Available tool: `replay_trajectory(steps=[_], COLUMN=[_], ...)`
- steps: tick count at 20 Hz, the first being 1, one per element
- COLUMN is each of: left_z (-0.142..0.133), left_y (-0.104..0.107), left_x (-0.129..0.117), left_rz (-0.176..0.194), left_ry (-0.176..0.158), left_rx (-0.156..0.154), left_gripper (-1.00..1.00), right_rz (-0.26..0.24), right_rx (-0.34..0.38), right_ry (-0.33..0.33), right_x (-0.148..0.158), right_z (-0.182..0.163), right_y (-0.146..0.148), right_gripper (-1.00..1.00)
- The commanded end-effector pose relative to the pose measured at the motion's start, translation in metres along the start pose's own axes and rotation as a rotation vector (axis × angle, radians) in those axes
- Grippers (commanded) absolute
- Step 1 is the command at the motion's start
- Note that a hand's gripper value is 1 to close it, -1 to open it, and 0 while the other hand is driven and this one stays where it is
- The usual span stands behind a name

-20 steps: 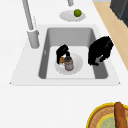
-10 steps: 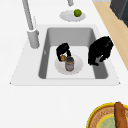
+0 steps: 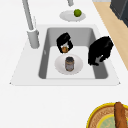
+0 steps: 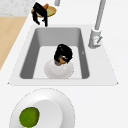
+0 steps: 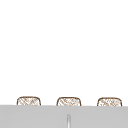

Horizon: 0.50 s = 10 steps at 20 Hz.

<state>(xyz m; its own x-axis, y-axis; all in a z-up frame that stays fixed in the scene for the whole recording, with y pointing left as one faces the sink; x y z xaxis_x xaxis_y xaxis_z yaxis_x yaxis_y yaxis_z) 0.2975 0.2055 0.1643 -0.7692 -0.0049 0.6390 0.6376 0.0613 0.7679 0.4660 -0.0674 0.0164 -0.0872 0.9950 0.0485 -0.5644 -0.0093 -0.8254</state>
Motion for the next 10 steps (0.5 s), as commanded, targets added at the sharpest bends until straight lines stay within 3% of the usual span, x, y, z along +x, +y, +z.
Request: replay_trajectory(steps=[1, 10], left_z=[0.0, 0.0], left_y=[0.0, 0.0], left_x=[0.0, 0.0], left_rz=[0.0, 0.0], left_ry=[0.0, 0.0], left_rx=[0.0, 0.0], left_gripper=[0.0, 0.0], right_rz=[-0.014, -0.029], right_rx=[-0.004, -0.016], right_ry=[-0.01, -0.02], right_x=[-0.011, -0.04], right_z=[0.018, 0.057], right_y=[-0.025, -0.077], right_gripper=[1.0, 1.0])
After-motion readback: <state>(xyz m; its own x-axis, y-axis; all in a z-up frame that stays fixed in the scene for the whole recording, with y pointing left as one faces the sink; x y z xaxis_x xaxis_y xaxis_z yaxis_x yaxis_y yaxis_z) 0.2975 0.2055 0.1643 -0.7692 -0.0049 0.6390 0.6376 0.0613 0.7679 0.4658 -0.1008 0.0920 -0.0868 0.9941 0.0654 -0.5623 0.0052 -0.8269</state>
